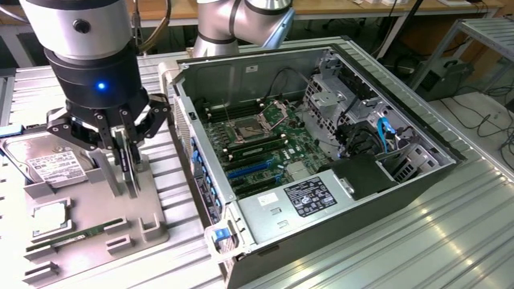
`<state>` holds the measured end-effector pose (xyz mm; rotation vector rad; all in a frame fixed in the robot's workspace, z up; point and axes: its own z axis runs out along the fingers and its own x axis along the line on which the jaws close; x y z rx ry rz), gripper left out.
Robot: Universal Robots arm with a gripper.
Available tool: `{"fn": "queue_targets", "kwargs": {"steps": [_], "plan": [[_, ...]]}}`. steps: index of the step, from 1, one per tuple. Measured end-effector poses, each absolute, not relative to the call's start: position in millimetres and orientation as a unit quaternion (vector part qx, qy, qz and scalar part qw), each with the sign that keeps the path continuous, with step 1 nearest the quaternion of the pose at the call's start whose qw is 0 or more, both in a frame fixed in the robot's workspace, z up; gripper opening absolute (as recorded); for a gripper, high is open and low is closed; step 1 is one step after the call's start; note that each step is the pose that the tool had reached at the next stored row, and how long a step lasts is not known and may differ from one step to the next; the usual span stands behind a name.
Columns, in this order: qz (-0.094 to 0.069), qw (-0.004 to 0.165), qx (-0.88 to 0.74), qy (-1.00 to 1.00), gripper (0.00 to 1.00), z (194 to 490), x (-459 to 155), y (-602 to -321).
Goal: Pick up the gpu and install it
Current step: 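Pick up the gpu and move the gpu toward the slot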
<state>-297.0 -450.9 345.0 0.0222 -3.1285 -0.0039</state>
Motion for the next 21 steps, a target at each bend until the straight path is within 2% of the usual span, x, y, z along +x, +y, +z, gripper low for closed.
{"fn": "queue_targets", "kwargs": {"steps": [7,21], "plan": [[-0.001,0.006,0.007,-1.0,0.27,363,-297,-451],[-0.001,0.007,0.007,-1.0,0.27,379,-297,-451]]}}
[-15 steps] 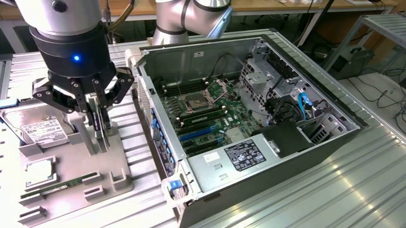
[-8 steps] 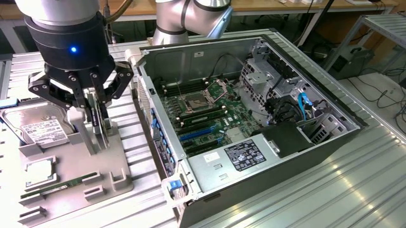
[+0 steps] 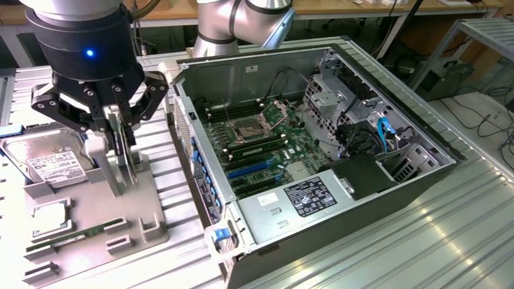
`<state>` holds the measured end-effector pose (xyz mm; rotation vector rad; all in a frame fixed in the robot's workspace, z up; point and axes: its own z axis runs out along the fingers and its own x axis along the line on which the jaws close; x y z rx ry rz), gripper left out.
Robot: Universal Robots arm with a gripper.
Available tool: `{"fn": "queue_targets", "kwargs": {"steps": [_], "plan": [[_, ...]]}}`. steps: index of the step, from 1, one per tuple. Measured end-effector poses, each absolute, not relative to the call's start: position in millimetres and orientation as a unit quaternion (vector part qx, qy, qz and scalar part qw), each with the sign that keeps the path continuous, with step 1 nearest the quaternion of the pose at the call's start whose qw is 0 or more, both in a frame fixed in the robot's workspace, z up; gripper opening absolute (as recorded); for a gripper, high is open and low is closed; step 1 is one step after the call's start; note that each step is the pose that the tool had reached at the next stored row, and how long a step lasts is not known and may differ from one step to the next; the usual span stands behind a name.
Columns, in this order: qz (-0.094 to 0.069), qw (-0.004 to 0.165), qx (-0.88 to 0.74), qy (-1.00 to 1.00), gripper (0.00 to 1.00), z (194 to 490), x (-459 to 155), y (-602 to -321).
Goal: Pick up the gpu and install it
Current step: 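Pick up the gpu and move the gpu toward the slot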
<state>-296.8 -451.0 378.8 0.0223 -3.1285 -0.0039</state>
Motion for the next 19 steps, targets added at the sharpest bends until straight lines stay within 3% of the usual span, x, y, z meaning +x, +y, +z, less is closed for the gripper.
{"fn": "queue_targets", "kwargs": {"steps": [19], "plan": [[-0.001,0.007,0.007,-1.0,0.27,404,-297,-451]]}}
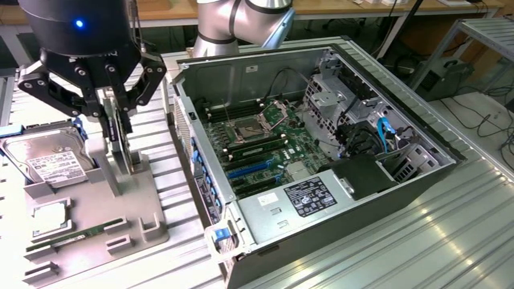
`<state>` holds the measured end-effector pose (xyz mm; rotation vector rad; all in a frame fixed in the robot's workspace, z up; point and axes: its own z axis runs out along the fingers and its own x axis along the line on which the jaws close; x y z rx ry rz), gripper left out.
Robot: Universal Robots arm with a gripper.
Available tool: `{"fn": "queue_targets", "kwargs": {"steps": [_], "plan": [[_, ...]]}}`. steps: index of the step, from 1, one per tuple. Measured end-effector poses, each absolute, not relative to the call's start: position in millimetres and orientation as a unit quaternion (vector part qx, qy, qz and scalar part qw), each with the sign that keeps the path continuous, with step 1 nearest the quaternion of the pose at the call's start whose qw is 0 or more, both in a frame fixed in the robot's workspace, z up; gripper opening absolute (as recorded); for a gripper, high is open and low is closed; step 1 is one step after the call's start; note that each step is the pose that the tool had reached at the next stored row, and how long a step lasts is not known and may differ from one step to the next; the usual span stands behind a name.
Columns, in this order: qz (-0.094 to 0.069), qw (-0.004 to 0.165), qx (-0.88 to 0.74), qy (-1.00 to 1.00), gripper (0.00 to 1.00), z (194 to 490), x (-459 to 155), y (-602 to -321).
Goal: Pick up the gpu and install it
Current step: 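Pick up the gpu and move the gpu toward the slot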
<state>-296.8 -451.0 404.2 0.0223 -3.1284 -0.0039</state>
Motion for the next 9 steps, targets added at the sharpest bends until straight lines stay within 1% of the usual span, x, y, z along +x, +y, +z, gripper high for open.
{"fn": "queue_targets", "kwargs": {"steps": [9], "plan": [[-0.001,0.006,0.007,-1.0,0.27,419,-297,-451]]}}
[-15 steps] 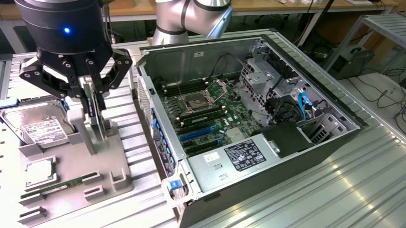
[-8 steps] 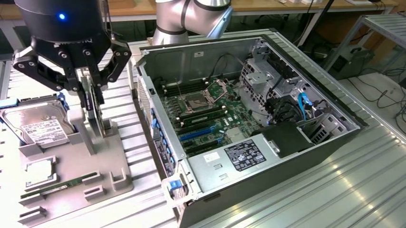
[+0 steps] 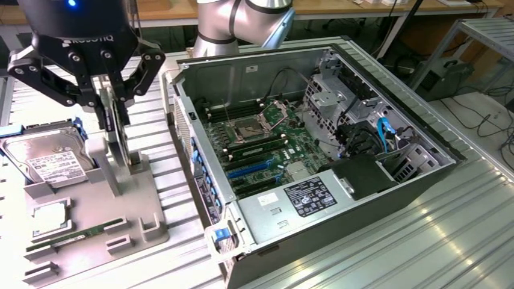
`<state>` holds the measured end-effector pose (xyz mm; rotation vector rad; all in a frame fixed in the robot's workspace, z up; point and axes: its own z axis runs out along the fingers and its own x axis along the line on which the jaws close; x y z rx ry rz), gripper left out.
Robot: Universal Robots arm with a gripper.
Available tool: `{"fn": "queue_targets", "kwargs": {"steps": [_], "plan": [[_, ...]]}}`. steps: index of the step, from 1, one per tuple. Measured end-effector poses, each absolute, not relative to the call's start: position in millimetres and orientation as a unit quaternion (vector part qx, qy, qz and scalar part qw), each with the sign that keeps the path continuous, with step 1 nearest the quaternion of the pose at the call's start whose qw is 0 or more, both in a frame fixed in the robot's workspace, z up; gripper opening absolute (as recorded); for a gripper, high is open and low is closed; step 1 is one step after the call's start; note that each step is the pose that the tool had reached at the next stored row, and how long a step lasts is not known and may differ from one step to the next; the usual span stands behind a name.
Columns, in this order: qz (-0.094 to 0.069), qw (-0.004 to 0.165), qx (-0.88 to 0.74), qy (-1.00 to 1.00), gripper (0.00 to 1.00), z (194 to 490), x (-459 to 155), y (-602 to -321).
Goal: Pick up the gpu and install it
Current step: 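Pick up the gpu and move the gpu toward the slot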
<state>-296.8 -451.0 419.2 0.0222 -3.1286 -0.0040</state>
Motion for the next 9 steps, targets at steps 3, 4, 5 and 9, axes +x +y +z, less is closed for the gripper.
{"fn": "queue_targets", "kwargs": {"steps": [3,4,5,9], "plan": [[-0.001,0.007,0.007,-1.0,0.27,423,-297,-451],[-0.001,0.007,0.007,-1.0,0.27,424,-297,-451],[-0.001,0.006,0.007,-1.0,0.27,426,-297,-451],[-0.001,0.006,0.007,-1.0,0.27,431,-297,-451]]}}
